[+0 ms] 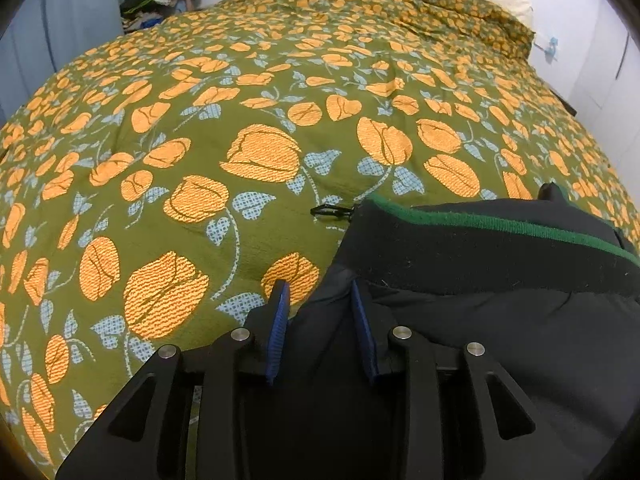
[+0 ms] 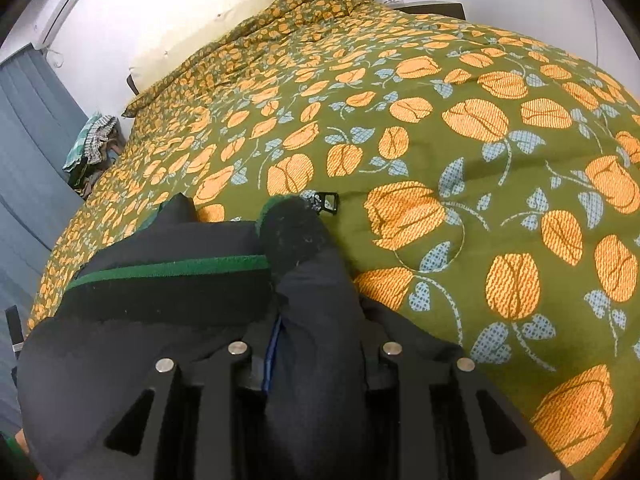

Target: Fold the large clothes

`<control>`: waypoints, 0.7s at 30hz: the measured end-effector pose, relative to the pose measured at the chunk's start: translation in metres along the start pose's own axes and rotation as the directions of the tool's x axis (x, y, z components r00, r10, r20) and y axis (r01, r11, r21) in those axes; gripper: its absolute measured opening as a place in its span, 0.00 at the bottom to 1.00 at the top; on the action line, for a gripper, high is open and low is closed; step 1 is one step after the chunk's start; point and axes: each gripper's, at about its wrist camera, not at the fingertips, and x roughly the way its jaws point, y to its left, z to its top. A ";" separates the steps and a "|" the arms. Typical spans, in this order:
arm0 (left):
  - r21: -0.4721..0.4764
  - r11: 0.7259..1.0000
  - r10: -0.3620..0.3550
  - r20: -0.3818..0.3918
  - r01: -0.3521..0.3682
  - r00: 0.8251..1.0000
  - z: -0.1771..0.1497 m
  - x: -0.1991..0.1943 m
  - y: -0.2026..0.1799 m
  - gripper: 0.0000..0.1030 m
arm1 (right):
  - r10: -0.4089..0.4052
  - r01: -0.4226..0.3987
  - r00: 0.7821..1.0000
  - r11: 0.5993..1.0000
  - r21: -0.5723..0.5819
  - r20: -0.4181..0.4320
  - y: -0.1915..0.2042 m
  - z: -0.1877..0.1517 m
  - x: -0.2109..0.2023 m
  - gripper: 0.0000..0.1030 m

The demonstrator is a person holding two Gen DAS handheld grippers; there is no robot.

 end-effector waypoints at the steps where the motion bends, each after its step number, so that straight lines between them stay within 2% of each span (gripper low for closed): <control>1: -0.002 1.000 0.003 0.004 -0.003 1.000 0.000 -0.001 0.000 0.34 | 0.000 0.000 1.000 1.000 -0.001 0.000 0.000 0.000 0.000 0.27; 6: -0.023 0.998 0.060 0.004 -0.060 0.998 0.002 -0.006 0.002 0.56 | 0.016 -0.016 1.000 1.000 0.004 0.006 -0.001 0.000 -0.003 0.29; 8: -0.036 0.998 0.057 -0.006 -0.057 0.998 0.003 -0.009 0.005 0.63 | 0.028 -0.028 1.000 1.000 0.010 0.004 -0.003 0.000 -0.005 0.30; 9: -0.048 0.997 0.054 -0.009 -0.055 0.998 0.004 -0.009 0.008 0.70 | 0.039 -0.039 0.999 0.999 0.018 -0.001 -0.004 0.002 -0.006 0.32; 11: -0.099 0.995 0.023 -0.015 -0.025 1.000 0.004 -0.012 0.016 0.80 | 0.072 -0.071 0.997 0.997 0.036 -0.010 -0.007 0.005 -0.011 0.39; 12: -0.115 0.993 -0.007 -0.009 0.006 1.000 0.004 -0.014 0.019 0.81 | 0.085 -0.084 0.996 0.996 0.039 -0.016 -0.007 0.007 -0.014 0.49; 13: -0.122 0.992 -0.031 -0.004 0.030 1.000 0.003 -0.017 0.022 0.81 | 0.090 -0.089 0.996 0.995 0.033 -0.021 -0.006 0.009 -0.018 0.69; 15: -0.123 0.989 -0.082 0.003 0.082 0.997 0.002 -0.025 0.023 0.82 | 0.066 -0.066 0.998 0.998 -0.003 -0.017 0.002 0.013 -0.030 0.93; 17: -0.078 0.982 -0.168 0.035 0.171 0.985 0.002 -0.047 0.021 0.82 | 0.036 -0.035 0.999 0.998 -0.053 0.013 0.012 0.016 -0.048 0.97; 20: 0.010 0.986 -0.167 0.117 0.167 0.979 0.001 -0.094 0.014 0.82 | 0.010 -0.002 0.997 0.993 -0.117 0.074 0.024 0.023 -0.088 0.97; 21: 0.029 0.983 -0.182 0.133 0.180 0.974 0.001 -0.106 0.012 0.86 | 0.002 0.012 0.995 0.991 -0.134 0.097 0.027 0.024 -0.103 0.97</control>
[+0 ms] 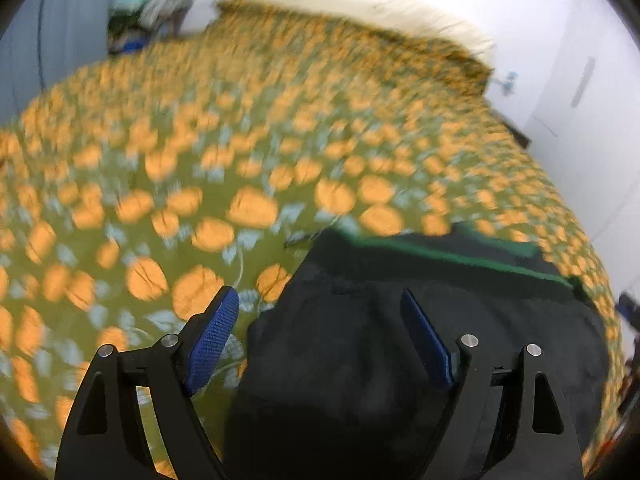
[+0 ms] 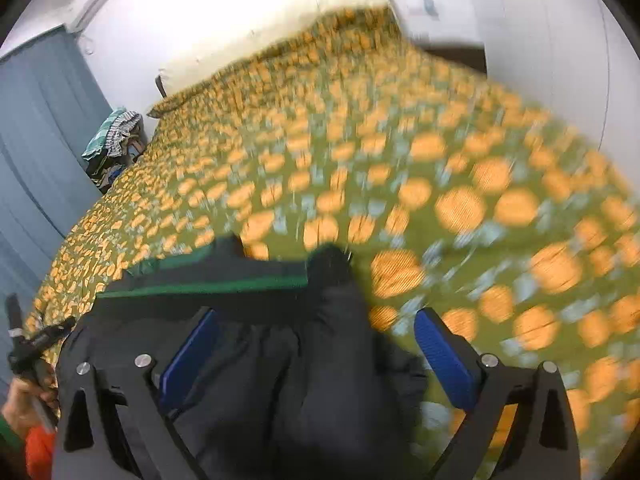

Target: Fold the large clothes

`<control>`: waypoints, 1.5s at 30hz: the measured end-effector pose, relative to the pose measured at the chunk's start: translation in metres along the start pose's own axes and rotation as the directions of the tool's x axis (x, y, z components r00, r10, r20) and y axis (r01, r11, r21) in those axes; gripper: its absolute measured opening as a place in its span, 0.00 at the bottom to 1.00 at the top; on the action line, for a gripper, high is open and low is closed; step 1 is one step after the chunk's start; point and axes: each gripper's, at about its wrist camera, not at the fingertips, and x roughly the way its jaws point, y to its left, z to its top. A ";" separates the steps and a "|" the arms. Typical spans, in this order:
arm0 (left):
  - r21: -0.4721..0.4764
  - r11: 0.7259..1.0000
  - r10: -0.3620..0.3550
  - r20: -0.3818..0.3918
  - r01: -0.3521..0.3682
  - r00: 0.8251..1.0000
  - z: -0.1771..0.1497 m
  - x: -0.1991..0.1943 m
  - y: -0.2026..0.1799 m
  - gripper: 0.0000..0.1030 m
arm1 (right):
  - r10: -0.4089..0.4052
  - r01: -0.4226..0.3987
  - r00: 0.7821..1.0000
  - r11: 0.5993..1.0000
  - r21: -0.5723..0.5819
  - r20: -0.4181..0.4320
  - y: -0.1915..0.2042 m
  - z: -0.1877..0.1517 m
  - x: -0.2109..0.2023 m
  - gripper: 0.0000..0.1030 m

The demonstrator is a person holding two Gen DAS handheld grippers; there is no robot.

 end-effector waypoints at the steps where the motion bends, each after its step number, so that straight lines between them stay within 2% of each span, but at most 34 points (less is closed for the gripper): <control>1: 0.023 0.999 -0.033 0.013 0.032 0.999 0.002 -0.017 -0.008 0.90 | -0.013 0.014 0.999 1.000 -0.022 0.030 0.003 0.002 -0.017 0.97; 3: 0.059 0.996 -0.073 0.023 0.072 0.997 0.005 -0.037 -0.022 0.94 | -0.027 0.033 0.993 0.998 -0.060 0.111 0.007 0.005 -0.055 0.97; 5: 0.102 0.987 -0.125 0.005 0.124 0.992 0.005 -0.049 -0.046 0.97 | -0.022 0.030 0.987 0.999 -0.044 0.162 0.004 0.000 -0.088 0.97; 6: 0.121 0.979 -0.162 -0.027 0.164 0.987 0.005 -0.048 -0.059 0.97 | -0.014 0.017 0.987 1.000 -0.017 0.159 -0.001 -0.004 -0.095 0.97; 8: 0.154 0.953 -0.244 -0.125 0.261 0.962 0.006 -0.034 -0.095 0.97 | 0.057 -0.062 0.993 0.997 0.040 0.104 -0.011 -0.014 -0.095 0.97; 11: 0.165 0.941 -0.264 -0.183 0.294 0.947 0.003 -0.012 -0.127 0.96 | 0.108 -0.110 0.994 0.981 0.157 0.022 -0.020 -0.035 -0.089 0.97; 14: 0.156 0.937 -0.267 -0.259 0.313 0.928 0.000 0.021 -0.154 0.96 | 0.155 -0.157 0.988 0.967 0.199 0.026 -0.016 -0.056 -0.096 0.97; 15: 0.177 0.936 -0.246 -0.288 0.304 0.925 -0.006 0.030 -0.163 0.96 | 0.171 -0.173 0.985 0.963 0.207 0.028 -0.013 -0.062 -0.100 0.97; 17: 0.251 0.932 -0.181 -0.309 0.263 0.934 -0.023 0.034 -0.175 0.96 | 0.198 -0.201 0.980 0.956 0.216 0.038 -0.009 -0.071 -0.109 0.97; 19: 0.329 0.914 -0.138 -0.294 0.236 0.946 -0.044 0.028 -0.181 0.96 | 0.213 -0.219 0.976 0.952 0.216 0.051 -0.006 -0.078 -0.120 0.97; 27: 0.421 0.881 -0.114 -0.255 0.216 0.960 -0.091 -0.011 -0.169 0.96 | 0.188 -0.191 0.982 0.970 0.150 0.032 -0.003 -0.088 -0.140 0.97; 34: 0.432 0.875 -0.115 -0.253 0.219 0.961 -0.121 -0.036 -0.166 0.97 | 0.159 -0.154 0.987 0.966 0.206 -0.007 -0.014 -0.102 -0.141 0.97; 38: 0.515 0.832 -0.074 -0.268 0.207 0.961 -0.150 -0.051 -0.175 0.98 | 0.127 -0.097 0.987 0.959 0.267 -0.096 -0.028 -0.120 -0.132 0.97; 40: 0.556 0.804 -0.057 -0.282 0.212 0.958 -0.162 -0.061 -0.178 0.98 | 0.137 -0.087 0.982 0.939 0.334 -0.129 -0.038 -0.134 -0.128 0.97; 41: 0.556 0.802 -0.060 -0.287 0.217 0.956 -0.162 -0.064 -0.178 0.97 | 0.152 -0.093 0.979 0.927 0.363 -0.138 -0.041 -0.140 -0.127 0.97; 42: 0.533 0.812 -0.085 -0.297 0.239 0.951 -0.157 -0.070 -0.177 0.97 | 0.169 -0.103 0.976 0.915 0.390 -0.139 -0.044 -0.145 -0.126 0.97; 45: 0.380 0.869 -0.203 -0.307 0.316 0.930 -0.123 -0.075 -0.166 0.97 | 0.222 -0.145 0.967 0.881 0.450 -0.123 -0.043 -0.157 -0.119 0.97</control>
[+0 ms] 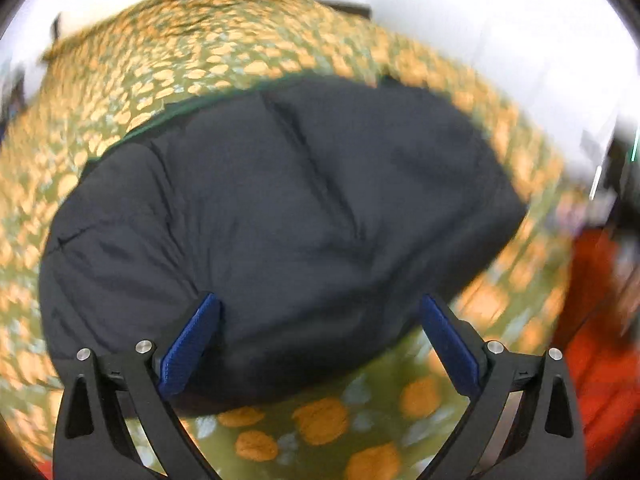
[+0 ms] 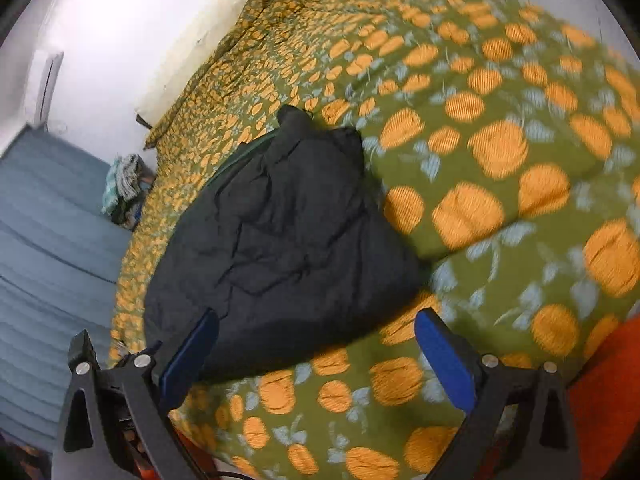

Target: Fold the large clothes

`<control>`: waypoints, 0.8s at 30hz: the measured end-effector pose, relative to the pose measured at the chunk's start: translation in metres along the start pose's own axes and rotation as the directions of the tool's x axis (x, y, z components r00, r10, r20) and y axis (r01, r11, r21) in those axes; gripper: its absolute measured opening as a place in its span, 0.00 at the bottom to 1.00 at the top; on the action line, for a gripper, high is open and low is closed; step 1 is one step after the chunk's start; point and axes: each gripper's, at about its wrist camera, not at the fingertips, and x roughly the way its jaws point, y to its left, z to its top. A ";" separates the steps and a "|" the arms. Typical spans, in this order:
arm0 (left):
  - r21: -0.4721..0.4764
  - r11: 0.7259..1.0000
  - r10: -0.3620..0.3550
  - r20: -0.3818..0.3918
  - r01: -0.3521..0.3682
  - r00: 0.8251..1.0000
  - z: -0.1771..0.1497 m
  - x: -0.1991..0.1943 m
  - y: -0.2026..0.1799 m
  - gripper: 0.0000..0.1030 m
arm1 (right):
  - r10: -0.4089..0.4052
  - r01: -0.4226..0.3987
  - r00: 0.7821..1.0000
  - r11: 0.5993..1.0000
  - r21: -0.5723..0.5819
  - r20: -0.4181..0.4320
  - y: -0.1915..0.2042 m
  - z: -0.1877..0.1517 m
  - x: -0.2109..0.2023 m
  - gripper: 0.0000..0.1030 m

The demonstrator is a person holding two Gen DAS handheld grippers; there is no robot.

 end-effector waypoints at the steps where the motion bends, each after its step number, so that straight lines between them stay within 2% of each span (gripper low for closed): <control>1: -0.077 0.996 -0.041 0.042 0.044 0.998 0.017 -0.006 0.013 0.97 | 0.021 -0.021 1.000 1.000 0.015 -0.010 0.000 -0.002 0.005 0.97; 3: -0.142 0.987 -0.057 0.088 0.069 0.994 0.039 -0.008 0.027 0.97 | 0.051 -0.051 0.999 0.998 0.035 -0.013 0.001 -0.004 0.021 0.97; 5: -0.161 0.987 -0.001 0.108 0.018 0.994 0.058 0.002 0.036 0.97 | 0.027 -0.027 1.000 0.998 0.062 0.010 -0.001 -0.003 0.036 0.97; 6: -0.165 0.985 0.060 0.094 -0.043 0.994 0.065 0.015 0.040 0.97 | 0.007 -0.009 1.000 0.995 0.098 0.015 -0.005 -0.002 0.046 0.99; 8: -0.170 0.981 0.106 0.039 -0.098 0.994 0.066 0.039 0.047 0.97 | -0.017 0.014 1.000 0.986 0.169 0.018 -0.014 -0.002 0.061 0.99; 9: -0.169 0.979 0.114 -0.014 -0.115 0.993 0.062 0.058 0.050 0.96 | -0.017 0.011 1.000 0.977 0.213 0.025 -0.020 -0.004 0.068 0.99; 10: -0.160 0.980 0.116 -0.034 -0.120 0.993 0.059 0.069 0.051 0.97 | 0.005 -0.018 0.999 0.968 0.250 0.049 -0.025 -0.007 0.073 0.99; 14: -0.091 0.983 0.157 -0.003 -0.156 0.988 0.046 0.089 0.044 0.99 | 0.026 -0.056 0.993 0.961 0.271 0.115 -0.025 -0.006 0.084 1.00; 15: -0.096 0.983 0.157 -0.001 -0.156 0.988 0.045 0.090 0.044 0.99 | 0.061 -0.099 0.988 0.954 0.283 0.139 -0.025 -0.003 0.087 1.00; 16: -0.098 0.983 0.157 0.004 -0.156 0.988 0.044 0.092 0.045 0.99 | 0.069 -0.109 0.987 0.951 0.291 0.146 -0.025 -0.001 0.089 0.95; 17: -0.098 0.983 0.157 0.010 -0.156 0.988 0.042 0.092 0.045 0.99 | 0.081 -0.123 0.985 0.949 0.289 0.154 -0.024 0.002 0.093 0.86; 18: -0.099 0.983 0.157 0.015 -0.154 0.988 0.040 0.092 0.045 0.99 | 0.097 -0.137 0.983 0.953 0.270 0.158 -0.021 0.004 0.096 0.61; 19: -0.099 0.984 0.154 0.018 -0.151 0.988 0.037 0.092 0.045 0.99 | 0.119 -0.158 0.980 0.954 0.253 0.162 -0.018 0.006 0.096 0.50; 21: -0.094 0.984 0.155 0.014 -0.154 0.988 0.036 0.093 0.049 0.99 | 0.127 -0.161 0.975 0.968 0.191 0.182 -0.002 0.007 0.088 0.37; 24: -0.085 0.985 0.154 0.005 -0.154 0.988 0.040 0.093 0.052 0.99 | 0.132 -0.125 0.967 0.991 -0.048 0.219 0.051 0.007 0.060 0.35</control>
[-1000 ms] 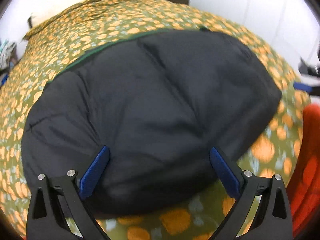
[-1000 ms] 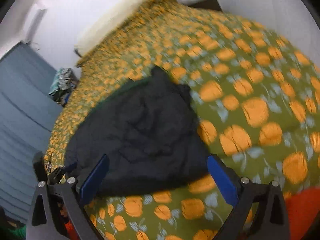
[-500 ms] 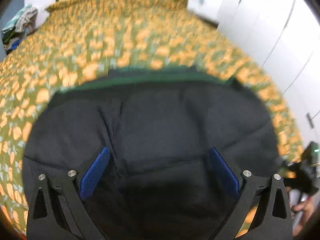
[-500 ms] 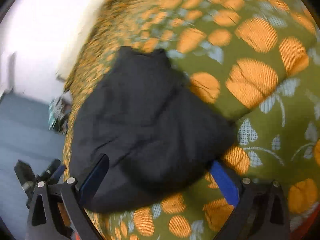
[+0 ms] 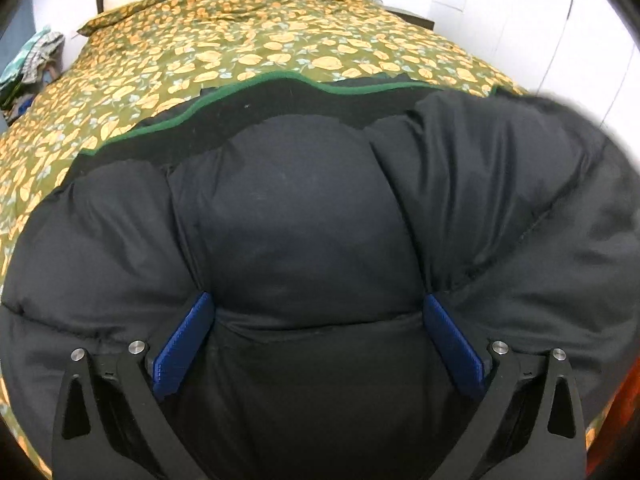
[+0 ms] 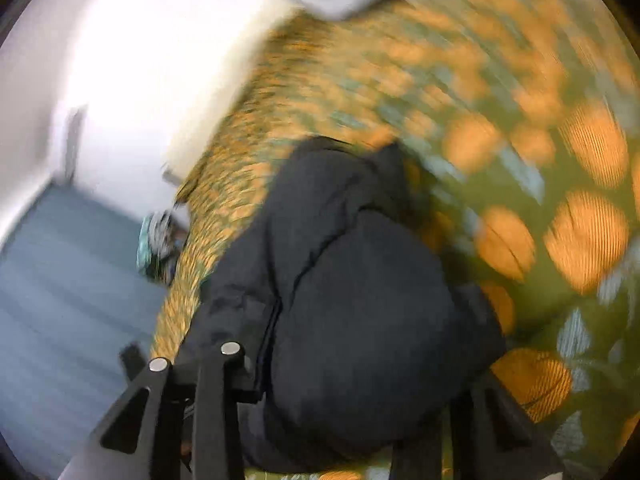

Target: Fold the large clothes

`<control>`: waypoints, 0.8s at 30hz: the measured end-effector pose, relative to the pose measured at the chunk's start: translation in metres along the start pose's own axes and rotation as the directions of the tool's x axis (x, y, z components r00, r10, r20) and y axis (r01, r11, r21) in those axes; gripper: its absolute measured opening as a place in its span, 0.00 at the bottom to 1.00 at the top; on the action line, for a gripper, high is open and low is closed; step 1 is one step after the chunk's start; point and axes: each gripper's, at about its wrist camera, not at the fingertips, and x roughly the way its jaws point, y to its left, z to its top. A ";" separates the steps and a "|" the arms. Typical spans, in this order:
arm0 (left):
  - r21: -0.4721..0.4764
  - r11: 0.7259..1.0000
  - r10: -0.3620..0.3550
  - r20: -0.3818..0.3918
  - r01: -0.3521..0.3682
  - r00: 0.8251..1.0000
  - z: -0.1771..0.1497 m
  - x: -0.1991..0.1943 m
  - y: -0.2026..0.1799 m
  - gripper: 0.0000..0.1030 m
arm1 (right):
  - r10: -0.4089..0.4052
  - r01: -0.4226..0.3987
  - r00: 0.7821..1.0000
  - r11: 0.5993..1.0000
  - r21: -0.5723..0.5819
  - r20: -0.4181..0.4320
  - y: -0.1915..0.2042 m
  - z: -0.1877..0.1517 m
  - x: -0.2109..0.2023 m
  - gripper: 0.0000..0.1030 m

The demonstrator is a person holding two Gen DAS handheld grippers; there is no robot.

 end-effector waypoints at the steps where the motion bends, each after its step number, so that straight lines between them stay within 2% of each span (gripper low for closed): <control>1: 0.004 1.000 -0.004 -0.018 0.004 1.000 0.002 -0.002 0.001 0.99 | 0.007 -0.006 1.000 0.998 -0.069 0.010 0.019 0.001 -0.005 0.35; 3: 0.006 1.000 -0.016 -0.062 0.016 0.998 0.005 -0.010 0.003 0.97 | 0.023 -0.017 0.999 0.975 -0.222 0.025 0.060 -0.001 -0.013 0.35; 5: -0.026 0.997 -0.072 -0.084 0.070 0.994 0.014 -0.030 0.016 0.91 | 0.037 -0.023 0.999 0.935 -0.355 0.033 0.097 -0.004 -0.020 0.35; 7: -0.089 0.987 -0.139 -0.030 0.136 0.990 0.031 -0.066 0.041 0.91 | 0.056 -0.033 0.998 0.886 -0.462 0.036 0.127 -0.008 -0.026 0.35; 8: -0.112 0.981 -0.158 -0.006 0.156 0.987 0.038 -0.079 0.049 0.91 | 0.064 -0.036 0.997 0.846 -0.532 0.033 0.147 -0.015 -0.026 0.35; 11: -0.163 0.938 -0.299 0.071 0.307 0.952 0.075 -0.131 0.074 0.93 | 0.069 -0.038 0.997 0.754 -0.656 0.022 0.177 -0.038 -0.031 0.35; 13: -0.100 0.908 -0.403 0.058 0.407 0.913 0.102 -0.161 0.064 0.96 | 0.063 -0.031 0.998 0.678 -0.734 0.016 0.201 -0.054 -0.025 0.35; 15: 0.013 0.883 -0.470 -0.006 0.470 0.883 0.118 -0.177 0.040 0.96 | 0.057 -0.028 0.998 0.607 -0.794 0.009 0.218 -0.072 -0.022 0.35; 18: 0.149 0.850 -0.498 -0.085 0.505 0.863 0.126 -0.191 0.006 0.96 | 0.047 -0.032 0.999 0.518 -0.855 -0.010 0.240 -0.094 -0.012 0.35; 19: 0.186 0.846 -0.484 -0.125 0.499 0.866 0.128 -0.192 -0.005 0.96 | 0.046 -0.034 0.999 0.498 -0.867 -0.013 0.244 -0.099 -0.010 0.35; 20: 0.201 0.854 -0.458 -0.148 0.480 0.876 0.129 -0.189 -0.014 0.96 | 0.047 -0.038 0.999 0.466 -0.884 -0.018 0.250 -0.108 -0.008 0.35; 22: 0.238 0.883 -0.364 -0.201 0.405 0.910 0.131 -0.176 -0.025 0.96 | 0.042 -0.022 0.999 0.396 -0.918 -0.006 0.260 -0.124 -0.004 0.35; 24: 0.251 0.916 -0.256 -0.240 0.314 0.936 0.133 -0.160 -0.031 0.96 | 0.041 -0.011 0.999 0.347 -0.938 0.003 0.262 -0.131 0.001 0.35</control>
